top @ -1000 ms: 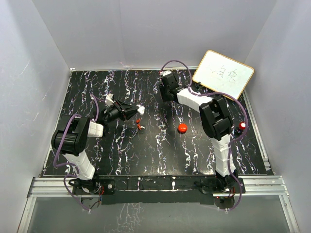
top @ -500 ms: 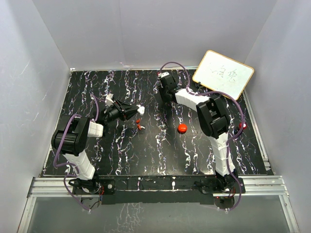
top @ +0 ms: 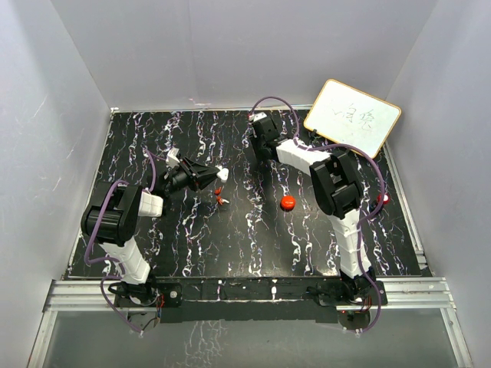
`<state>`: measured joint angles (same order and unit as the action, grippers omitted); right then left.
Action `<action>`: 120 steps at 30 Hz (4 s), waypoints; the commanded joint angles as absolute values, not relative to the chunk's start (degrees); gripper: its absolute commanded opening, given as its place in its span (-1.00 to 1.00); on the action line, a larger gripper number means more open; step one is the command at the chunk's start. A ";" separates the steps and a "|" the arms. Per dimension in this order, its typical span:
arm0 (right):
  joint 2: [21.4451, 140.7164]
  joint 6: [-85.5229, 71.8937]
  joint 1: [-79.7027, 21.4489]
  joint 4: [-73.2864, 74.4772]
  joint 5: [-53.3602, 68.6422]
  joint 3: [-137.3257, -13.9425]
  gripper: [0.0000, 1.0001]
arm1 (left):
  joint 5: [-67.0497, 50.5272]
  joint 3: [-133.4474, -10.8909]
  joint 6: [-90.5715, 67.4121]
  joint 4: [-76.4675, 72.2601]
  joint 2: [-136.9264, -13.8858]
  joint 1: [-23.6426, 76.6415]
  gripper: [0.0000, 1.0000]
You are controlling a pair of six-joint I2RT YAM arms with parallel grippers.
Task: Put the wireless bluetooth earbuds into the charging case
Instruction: Pick up the earbud from the center of the board, then place the earbud in the charging case.
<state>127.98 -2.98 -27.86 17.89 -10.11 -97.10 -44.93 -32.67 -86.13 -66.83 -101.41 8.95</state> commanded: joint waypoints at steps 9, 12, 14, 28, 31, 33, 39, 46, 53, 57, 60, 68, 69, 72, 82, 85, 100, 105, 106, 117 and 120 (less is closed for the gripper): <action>129.37 -2.11 -28.04 15.81 -9.54 -100.80 -0.53 | -46.24 -33.72 -85.81 -67.98 -98.04 8.65 -1.00; 129.55 -2.05 -28.04 15.86 -9.21 -100.90 -0.54 | -46.31 -33.75 -85.78 -68.00 -98.00 8.68 -1.00; 129.63 -2.11 -28.04 15.90 -9.17 -100.79 -0.55 | -46.30 -33.70 -85.79 -67.94 -98.02 8.63 -1.00; 129.86 -2.20 -28.04 16.00 -9.39 -100.93 -0.73 | -46.37 -33.75 -85.86 -68.09 -98.28 8.61 -1.00; 129.52 -2.18 -28.04 15.87 -9.61 -100.61 -0.79 | -46.32 -33.75 -85.82 -68.02 -98.33 8.61 -1.00; 129.08 -2.15 -28.04 15.62 -9.90 -100.33 -0.83 | -46.41 -33.73 -85.85 -68.18 -98.41 8.62 -1.00; 123.40 -2.29 -27.99 10.66 -9.69 -94.90 -0.86 | -47.03 -34.56 -85.98 -67.99 -98.84 8.64 -1.00; 110.02 -3.97 -26.74 -4.46 -0.97 -78.35 -0.88 | -50.32 -38.21 -88.42 -70.18 -101.42 8.61 -1.00; 95.92 -6.60 -24.61 -23.89 11.27 -62.26 -0.88 | -53.58 -40.63 -97.90 -82.84 -108.23 8.63 -1.00; 92.97 -7.83 -23.77 -31.93 17.25 -56.52 -0.89 | -54.83 -41.89 -102.12 -88.61 -110.95 8.70 -1.00; 92.32 -9.37 -23.22 -40.93 24.43 -52.02 -0.89 | -55.55 -42.52 -102.16 -88.08 -110.59 8.70 -1.00; 95.23 -15.77 -22.47 -68.70 38.10 -42.04 -0.91 | -56.83 -43.28 -99.01 -81.35 -106.44 8.96 -1.00; 95.91 -16.87 -22.50 -71.96 39.06 -41.30 -0.91 | -57.06 -43.27 -99.23 -81.35 -106.23 9.11 -1.00; 98.54 -20.35 -22.49 -82.67 41.12 -39.69 -0.91 | -57.12 -42.97 -100.34 -82.46 -105.83 9.76 -1.00; 106.64 -26.89 -22.58 -98.78 42.42 -40.91 -0.96 | -56.51 -43.08 -101.43 -83.73 -105.30 12.96 -1.00; 107.90 -27.41 -22.54 -100.56 43.31 -41.63 -0.97 | -56.70 -43.14 -102.40 -85.22 -105.47 13.39 -1.00; 108.77 -27.69 -23.42 -103.84 43.50 -42.78 -0.99 | -57.13 -43.40 -100.97 -83.45 -105.65 14.65 -1.00; 108.36 -27.20 -23.85 -103.86 43.41 -43.16 -0.99 | -57.22 -43.60 -99.74 -81.76 -105.40 14.92 -1.00; 108.16 -27.01 -23.92 -103.84 43.32 -43.20 -0.99 | -57.22 -43.59 -99.41 -81.43 -105.32 14.90 -1.00; 107.93 -27.25 -24.74 -103.79 43.35 -44.72 -0.99 | -57.13 -43.81 -98.70 -80.65 -105.65 14.94 -1.00; 108.20 -27.02 -25.01 -103.88 43.21 -44.96 -0.99 | -57.11 -43.83 -98.79 -80.68 -105.64 15.02 -1.00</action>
